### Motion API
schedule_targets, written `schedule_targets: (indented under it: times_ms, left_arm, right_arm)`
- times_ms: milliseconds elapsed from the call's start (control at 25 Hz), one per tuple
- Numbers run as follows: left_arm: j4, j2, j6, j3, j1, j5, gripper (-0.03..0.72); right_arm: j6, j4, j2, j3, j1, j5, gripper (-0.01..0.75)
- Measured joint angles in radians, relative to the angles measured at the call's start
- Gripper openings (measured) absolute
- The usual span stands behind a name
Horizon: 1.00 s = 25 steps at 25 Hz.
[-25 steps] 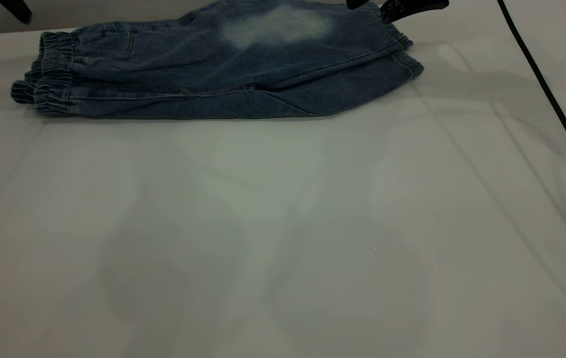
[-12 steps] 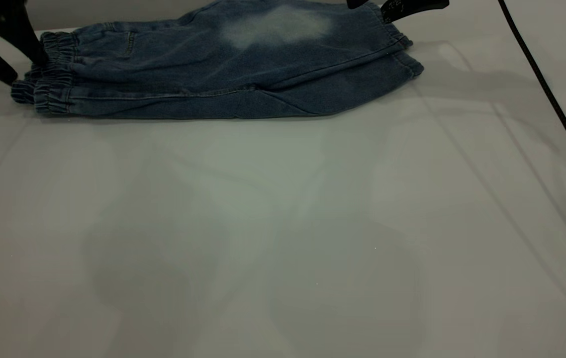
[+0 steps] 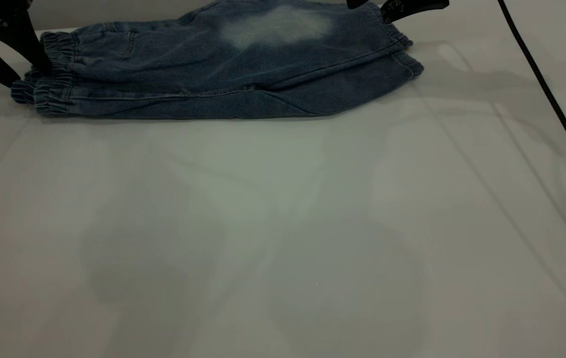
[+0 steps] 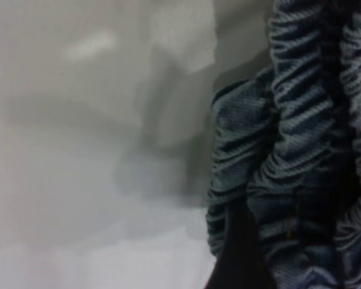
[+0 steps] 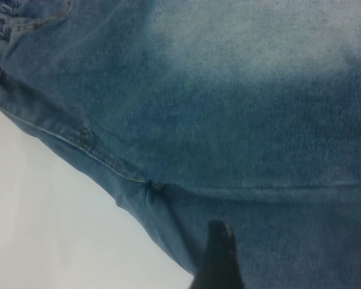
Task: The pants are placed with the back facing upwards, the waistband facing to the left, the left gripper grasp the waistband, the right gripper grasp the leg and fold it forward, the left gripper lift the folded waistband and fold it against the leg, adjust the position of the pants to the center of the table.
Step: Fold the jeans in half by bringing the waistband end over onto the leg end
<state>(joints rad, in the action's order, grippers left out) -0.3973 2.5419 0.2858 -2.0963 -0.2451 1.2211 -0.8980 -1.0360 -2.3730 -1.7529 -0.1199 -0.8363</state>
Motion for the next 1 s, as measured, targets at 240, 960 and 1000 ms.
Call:
schedule_targets:
  times_ms: [240,960,1000]
  left_arm:
    - [-0.029,0.037,-0.003,0.0,0.014,-0.017,0.47]
    - [-0.061,0.058,-0.003,0.0,0.02,-0.022,0.032]
    - [-0.063,0.058,-0.003,0.0,0.02,-0.021,0.03]
  right_arm:
    - [0.0,-0.002,0.0,0.0,0.0,-0.001,0.509]
    - [0.007,-0.007,0.0,0.0,-0.048,0.14,0.51]
    - [-0.004,-0.004,0.0,0.0,-0.06,0.162,0.51]
